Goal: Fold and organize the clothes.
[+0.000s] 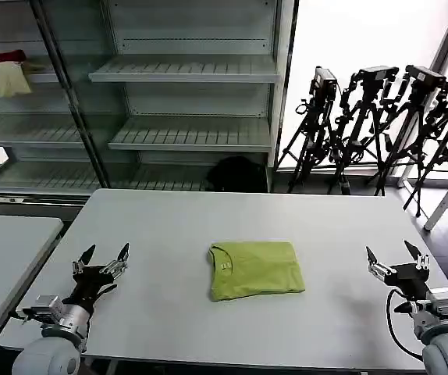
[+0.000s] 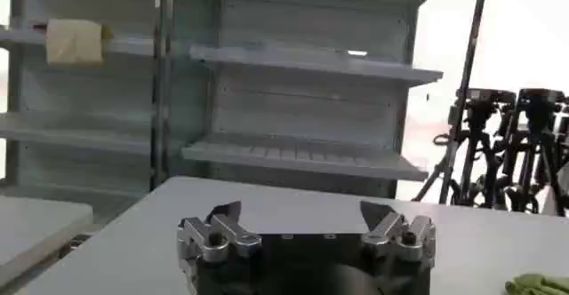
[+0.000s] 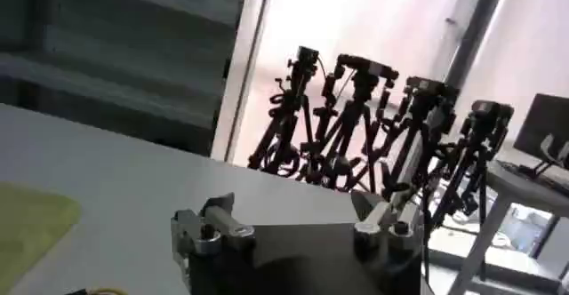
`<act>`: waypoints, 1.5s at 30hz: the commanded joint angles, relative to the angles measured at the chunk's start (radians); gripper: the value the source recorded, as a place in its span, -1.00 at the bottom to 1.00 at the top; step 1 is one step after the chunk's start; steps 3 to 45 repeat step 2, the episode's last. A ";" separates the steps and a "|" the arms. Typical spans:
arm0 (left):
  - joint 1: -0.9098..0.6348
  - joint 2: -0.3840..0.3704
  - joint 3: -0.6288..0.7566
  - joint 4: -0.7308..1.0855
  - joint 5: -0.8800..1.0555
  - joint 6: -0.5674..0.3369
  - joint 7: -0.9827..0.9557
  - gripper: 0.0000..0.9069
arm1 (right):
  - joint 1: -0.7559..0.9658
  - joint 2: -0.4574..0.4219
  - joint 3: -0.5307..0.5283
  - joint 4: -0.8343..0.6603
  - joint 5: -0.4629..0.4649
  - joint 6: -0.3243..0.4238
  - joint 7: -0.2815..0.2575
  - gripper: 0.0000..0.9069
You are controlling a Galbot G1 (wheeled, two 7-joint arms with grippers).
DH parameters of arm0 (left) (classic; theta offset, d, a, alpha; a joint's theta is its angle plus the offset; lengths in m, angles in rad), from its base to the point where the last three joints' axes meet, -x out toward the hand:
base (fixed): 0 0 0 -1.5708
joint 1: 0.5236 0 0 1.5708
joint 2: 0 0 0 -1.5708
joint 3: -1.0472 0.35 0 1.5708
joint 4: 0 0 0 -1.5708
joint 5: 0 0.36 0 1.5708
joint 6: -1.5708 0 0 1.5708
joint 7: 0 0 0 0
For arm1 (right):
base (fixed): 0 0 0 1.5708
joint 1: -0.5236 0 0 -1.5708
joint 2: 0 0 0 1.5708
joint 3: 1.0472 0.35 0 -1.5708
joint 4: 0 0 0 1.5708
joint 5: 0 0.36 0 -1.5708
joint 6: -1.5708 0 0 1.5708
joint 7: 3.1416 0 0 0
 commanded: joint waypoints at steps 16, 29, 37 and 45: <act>0.000 -0.001 -0.002 0.017 -0.007 -0.004 -0.001 1.00 | 0.004 -0.002 -0.007 -0.002 0.012 0.013 0.003 1.00; 0.000 -0.001 -0.002 0.017 -0.007 -0.004 -0.001 1.00 | 0.004 -0.002 -0.007 -0.002 0.012 0.013 0.003 1.00; 0.000 -0.001 -0.002 0.017 -0.007 -0.004 -0.001 1.00 | 0.004 -0.002 -0.007 -0.002 0.012 0.013 0.003 1.00; 0.000 -0.001 -0.002 0.017 -0.007 -0.004 -0.001 1.00 | 0.004 -0.002 -0.007 -0.002 0.012 0.013 0.003 1.00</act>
